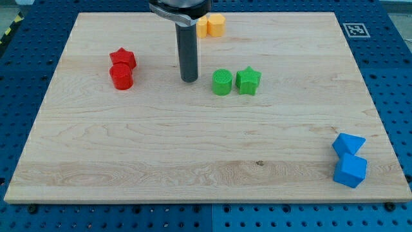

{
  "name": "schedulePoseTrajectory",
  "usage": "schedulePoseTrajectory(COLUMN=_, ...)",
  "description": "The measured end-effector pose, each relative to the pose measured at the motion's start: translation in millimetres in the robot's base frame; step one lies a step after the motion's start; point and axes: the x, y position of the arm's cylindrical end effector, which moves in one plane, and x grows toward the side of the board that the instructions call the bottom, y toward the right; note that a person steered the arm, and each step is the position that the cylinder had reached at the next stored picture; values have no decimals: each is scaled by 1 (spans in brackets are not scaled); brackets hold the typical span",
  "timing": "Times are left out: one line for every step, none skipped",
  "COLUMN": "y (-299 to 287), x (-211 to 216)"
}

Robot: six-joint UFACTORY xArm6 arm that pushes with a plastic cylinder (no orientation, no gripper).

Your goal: Push green circle slightly right and down

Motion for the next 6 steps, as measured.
schedulePoseTrajectory(y=1, x=0)
schedulePoseTrajectory(y=19, x=1)
schedulePoseTrajectory(y=41, x=1)
schedulePoseTrajectory(y=59, x=5)
schedulePoseTrajectory(y=70, x=16)
schedulePoseTrajectory(y=70, x=20)
